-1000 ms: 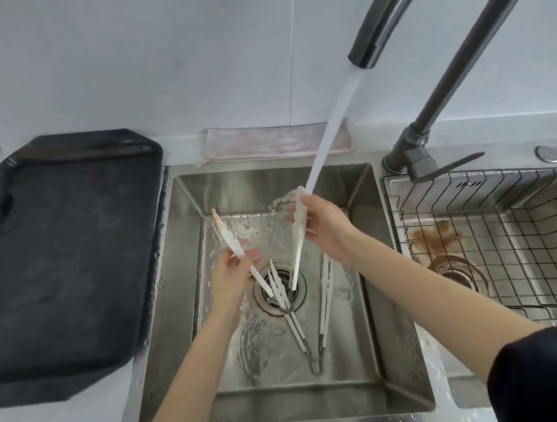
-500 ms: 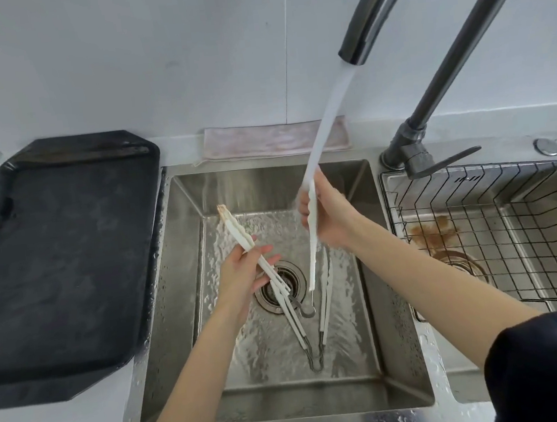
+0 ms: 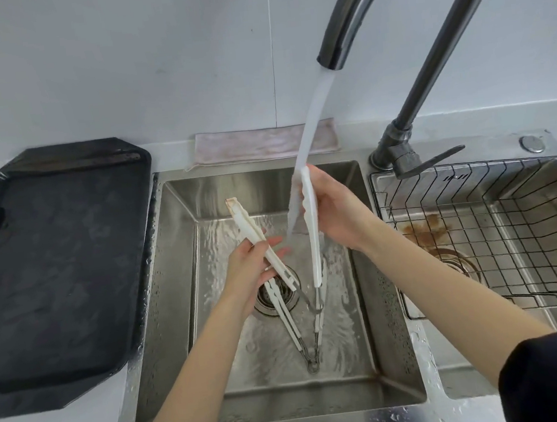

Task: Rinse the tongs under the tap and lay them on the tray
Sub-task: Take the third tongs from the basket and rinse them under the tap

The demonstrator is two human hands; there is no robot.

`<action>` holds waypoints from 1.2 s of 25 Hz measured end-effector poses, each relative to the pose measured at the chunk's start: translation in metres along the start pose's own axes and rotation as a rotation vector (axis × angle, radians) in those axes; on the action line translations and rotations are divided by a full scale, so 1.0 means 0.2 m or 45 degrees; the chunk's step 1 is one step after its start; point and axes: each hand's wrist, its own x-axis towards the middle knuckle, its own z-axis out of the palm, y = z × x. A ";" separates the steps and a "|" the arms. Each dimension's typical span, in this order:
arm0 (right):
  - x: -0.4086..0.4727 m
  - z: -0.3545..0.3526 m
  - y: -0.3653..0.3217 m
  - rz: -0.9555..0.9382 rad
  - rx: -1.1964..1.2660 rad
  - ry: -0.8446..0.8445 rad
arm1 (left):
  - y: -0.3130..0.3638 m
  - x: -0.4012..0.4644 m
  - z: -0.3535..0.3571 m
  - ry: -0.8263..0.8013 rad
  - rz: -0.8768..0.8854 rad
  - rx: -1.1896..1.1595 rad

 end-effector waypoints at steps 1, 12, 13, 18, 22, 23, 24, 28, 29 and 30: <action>-0.01 0.01 0.01 0.020 -0.102 0.029 | 0.01 0.01 0.03 -0.003 -0.003 -0.010; -0.18 0.03 -0.09 0.004 -0.417 0.518 | 0.02 0.11 0.25 -0.189 -0.245 -0.099; -0.19 0.03 -0.10 -0.036 -0.454 0.522 | 0.01 0.11 0.26 -0.187 -0.262 -0.065; -0.20 0.01 -0.11 -0.155 -0.671 0.610 | -0.01 0.10 0.28 -0.155 -0.276 -0.031; -0.20 -0.01 -0.07 -0.140 -0.761 0.653 | 0.01 0.11 0.25 -0.121 -0.255 -0.033; -0.20 -0.03 -0.05 -0.119 -0.787 0.665 | 0.01 0.11 0.24 -0.106 -0.257 -0.056; -0.20 -0.04 -0.03 -0.095 -0.799 0.675 | 0.02 0.11 0.23 -0.089 -0.252 -0.068; -0.18 -0.11 0.04 0.073 -0.758 0.754 | 0.04 0.12 0.21 -0.108 -0.167 -0.064; -0.17 -0.12 0.07 0.132 -0.741 0.780 | 0.05 0.12 0.22 -0.124 -0.143 -0.061; -0.17 -0.12 0.09 0.192 -0.721 0.801 | 0.07 0.12 0.23 -0.133 -0.121 -0.077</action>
